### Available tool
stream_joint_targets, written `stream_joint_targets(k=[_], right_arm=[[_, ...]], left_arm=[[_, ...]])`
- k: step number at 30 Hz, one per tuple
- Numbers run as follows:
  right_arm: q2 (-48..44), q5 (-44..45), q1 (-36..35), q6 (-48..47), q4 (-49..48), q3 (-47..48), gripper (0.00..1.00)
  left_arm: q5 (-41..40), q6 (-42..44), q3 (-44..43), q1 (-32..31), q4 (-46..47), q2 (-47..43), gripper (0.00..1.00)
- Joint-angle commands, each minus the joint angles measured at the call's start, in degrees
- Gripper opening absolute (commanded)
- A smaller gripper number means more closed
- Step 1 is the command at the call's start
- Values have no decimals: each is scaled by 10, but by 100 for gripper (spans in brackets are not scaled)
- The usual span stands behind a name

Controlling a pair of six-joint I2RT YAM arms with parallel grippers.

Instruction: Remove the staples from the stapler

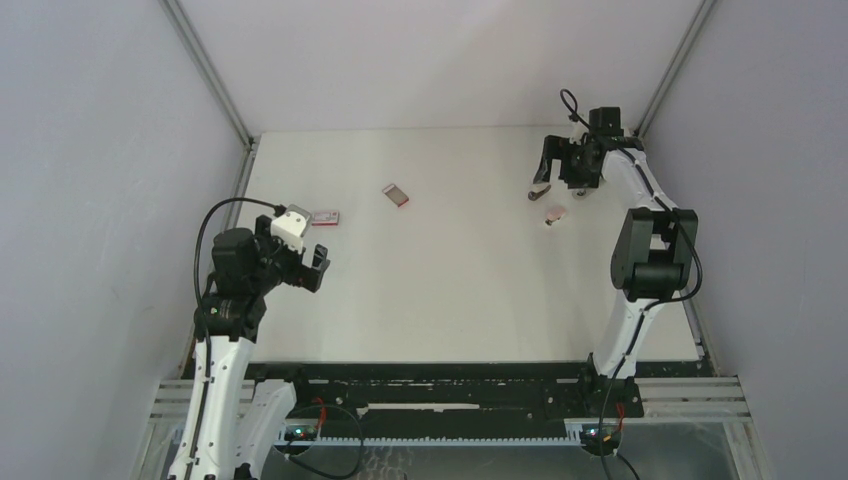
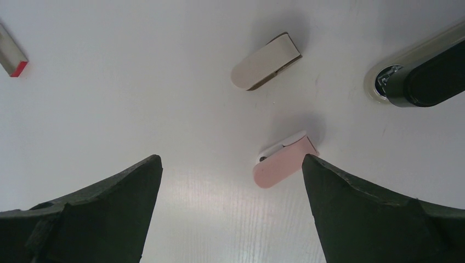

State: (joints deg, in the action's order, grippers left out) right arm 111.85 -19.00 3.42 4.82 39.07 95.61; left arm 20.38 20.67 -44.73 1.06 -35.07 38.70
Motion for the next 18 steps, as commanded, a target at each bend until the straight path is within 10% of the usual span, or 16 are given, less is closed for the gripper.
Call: stream_joint_targets(k=[1, 18], right_arm=[[23, 16, 4, 6, -17, 23, 100], [63, 12, 18, -2, 0, 40, 100]], left_arm=[[16, 12, 7, 3, 12, 0, 100], [17, 15, 12, 3, 14, 3, 100]])
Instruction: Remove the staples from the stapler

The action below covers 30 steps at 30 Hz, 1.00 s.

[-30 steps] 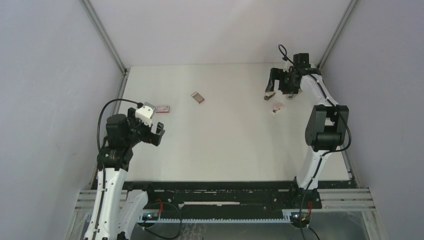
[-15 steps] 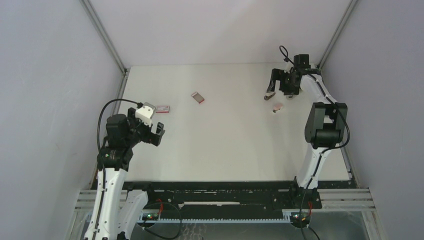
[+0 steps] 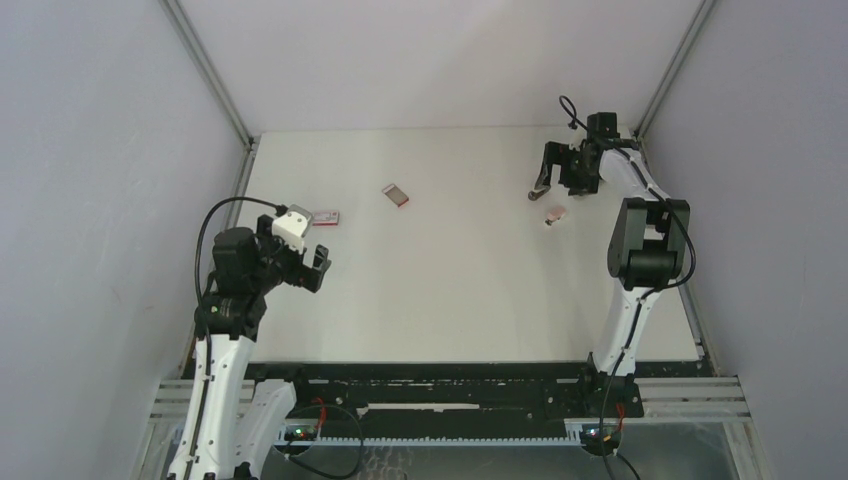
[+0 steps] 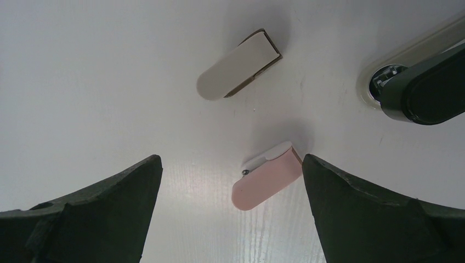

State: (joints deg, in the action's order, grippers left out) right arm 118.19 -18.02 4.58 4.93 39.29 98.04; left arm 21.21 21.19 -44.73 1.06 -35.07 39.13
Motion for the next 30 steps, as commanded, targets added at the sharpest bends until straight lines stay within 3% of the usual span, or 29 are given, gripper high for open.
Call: stream_joint_targets(k=[1, 16, 30], right_arm=[[1, -1, 9, -5, -1, 12, 100], [-3, -20, 19, -88, 53, 2, 100], [34, -43, 18, -69, 46, 11, 100]], left_arm=[[8, 10, 12, 3, 14, -2, 100], [15, 10, 9, 3, 8, -12, 100], [16, 9, 10, 3, 8, -19, 100]])
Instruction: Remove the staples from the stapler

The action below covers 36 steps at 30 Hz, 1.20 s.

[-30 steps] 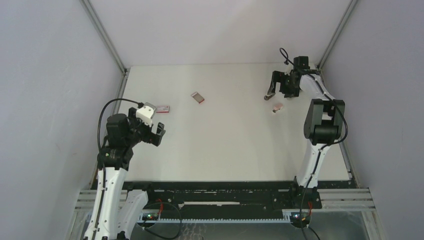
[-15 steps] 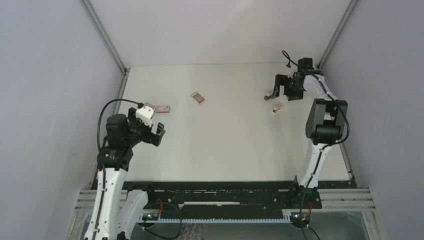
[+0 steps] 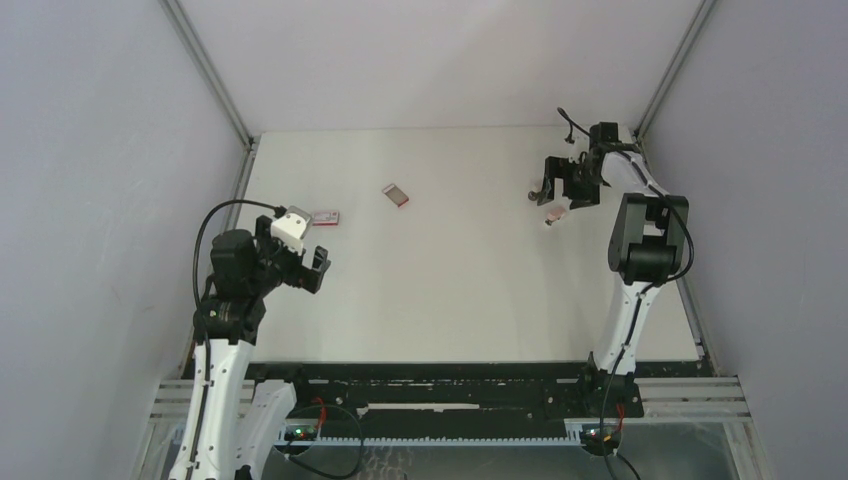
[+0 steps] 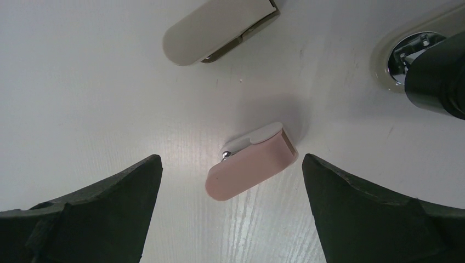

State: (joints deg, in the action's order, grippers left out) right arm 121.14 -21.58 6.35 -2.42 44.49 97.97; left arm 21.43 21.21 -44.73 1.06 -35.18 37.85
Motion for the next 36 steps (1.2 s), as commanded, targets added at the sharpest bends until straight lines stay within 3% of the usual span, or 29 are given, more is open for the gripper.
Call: stream_joint_targets(k=[1, 20, 36], right_arm=[[6, -7, 1, 5, -6, 12, 100], [15, -65, -7, 13, 13, -2, 100], [-28, -48, -101, -3, 6, -68, 100]], left_arm=[[13, 10, 10, 3, 9, -6, 100], [17, 12, 12, 3, 9, -4, 100], [19, 12, 11, 3, 8, -8, 100]])
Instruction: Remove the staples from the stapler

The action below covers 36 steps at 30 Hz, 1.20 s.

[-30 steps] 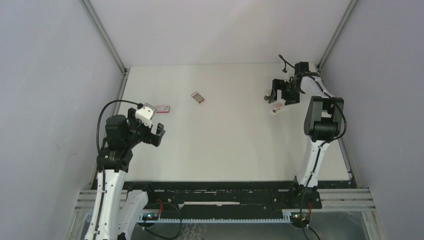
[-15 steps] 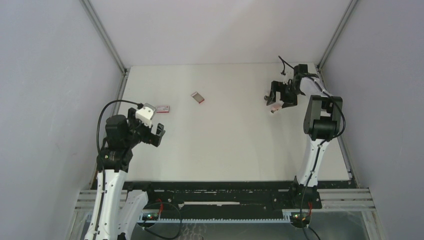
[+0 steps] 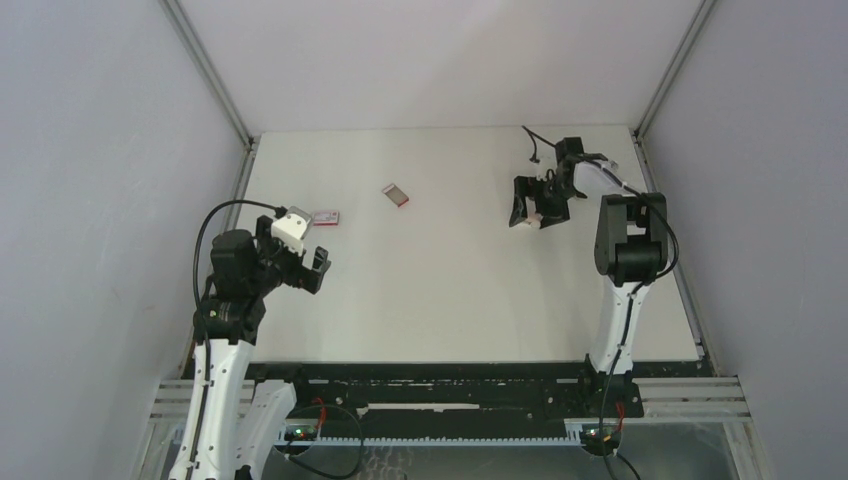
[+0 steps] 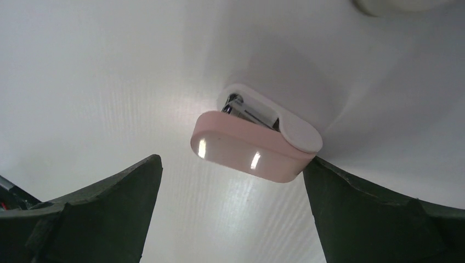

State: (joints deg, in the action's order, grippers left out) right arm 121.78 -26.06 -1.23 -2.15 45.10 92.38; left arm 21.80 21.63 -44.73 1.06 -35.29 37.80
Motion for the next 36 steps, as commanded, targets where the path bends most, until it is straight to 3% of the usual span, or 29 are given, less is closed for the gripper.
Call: stream_joint_targets(k=[1, 9, 17, 22, 29, 36], right_arm=[[-36, 1, -32, -8, 1, -12, 100], [-101, 102, -73, -55, 22, -32, 100], [-199, 210, -103, -188, 28, -43, 100], [-170, 272, -143, -274, 40, -10, 100], [-84, 251, -158, -327, 112, 109, 99], [-36, 244, -160, -354, 128, 146, 92]], left_arm=[[15, 7, 12, 3, 9, -7, 100], [19, 8, 11, 3, 9, -6, 100], [24, 11, 11, 3, 7, -3, 100], [24, 10, 10, 3, 6, -8, 100], [25, 12, 12, 3, 6, -10, 100], [26, 14, 13, 3, 5, -11, 100]])
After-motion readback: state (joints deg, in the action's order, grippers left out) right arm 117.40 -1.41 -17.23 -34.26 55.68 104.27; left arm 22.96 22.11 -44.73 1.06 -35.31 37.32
